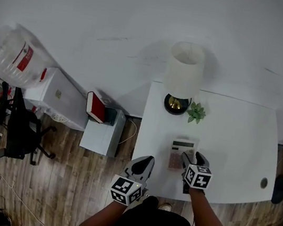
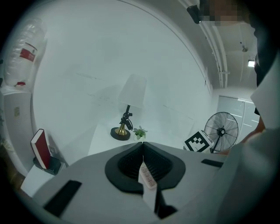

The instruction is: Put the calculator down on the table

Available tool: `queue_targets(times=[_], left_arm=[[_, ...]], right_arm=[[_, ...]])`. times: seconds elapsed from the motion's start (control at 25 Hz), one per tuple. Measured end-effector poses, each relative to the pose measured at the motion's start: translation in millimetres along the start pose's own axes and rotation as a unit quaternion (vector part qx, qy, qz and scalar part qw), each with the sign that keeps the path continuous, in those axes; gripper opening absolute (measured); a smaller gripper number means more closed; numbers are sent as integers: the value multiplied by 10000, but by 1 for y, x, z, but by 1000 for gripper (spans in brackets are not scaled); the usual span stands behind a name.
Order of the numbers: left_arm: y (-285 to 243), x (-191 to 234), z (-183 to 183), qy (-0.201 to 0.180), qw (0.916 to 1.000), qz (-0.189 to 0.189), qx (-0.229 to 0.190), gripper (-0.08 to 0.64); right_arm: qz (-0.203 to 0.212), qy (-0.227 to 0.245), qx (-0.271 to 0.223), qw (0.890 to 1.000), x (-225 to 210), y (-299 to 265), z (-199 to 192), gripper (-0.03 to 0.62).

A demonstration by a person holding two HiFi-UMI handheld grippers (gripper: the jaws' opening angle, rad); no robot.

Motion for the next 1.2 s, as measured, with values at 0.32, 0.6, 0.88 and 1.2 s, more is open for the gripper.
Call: queue_targets(times=[0.32, 0.6, 0.88, 1.2], left_arm=[[0, -13, 4, -301, 9992, -219, -118, 19], [-1, -22, 10, -356, 9986, -317, -227, 19], [4, -32, 20, -634, 9962, -449, -389, 19], [12, -14, 34, -652, 9963, -123, -537, 19]], right_arm=[[217, 845, -384, 9954, 25, 33, 36, 264], [412, 1614, -771, 9830, 55, 69, 58, 219], [740, 1665, -1210, 9758, 82, 95, 69, 152], [770, 1885, -1770, 9629, 98, 120, 71, 18]])
Point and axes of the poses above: the fingertips, and each gripper's own axes: y backward along the fingers, x to its left, z out of its top, the point moved 6 cm from there along y, backward along the fingers, and after that the axes turned 3 degrees about z, right-handed, at the moved point
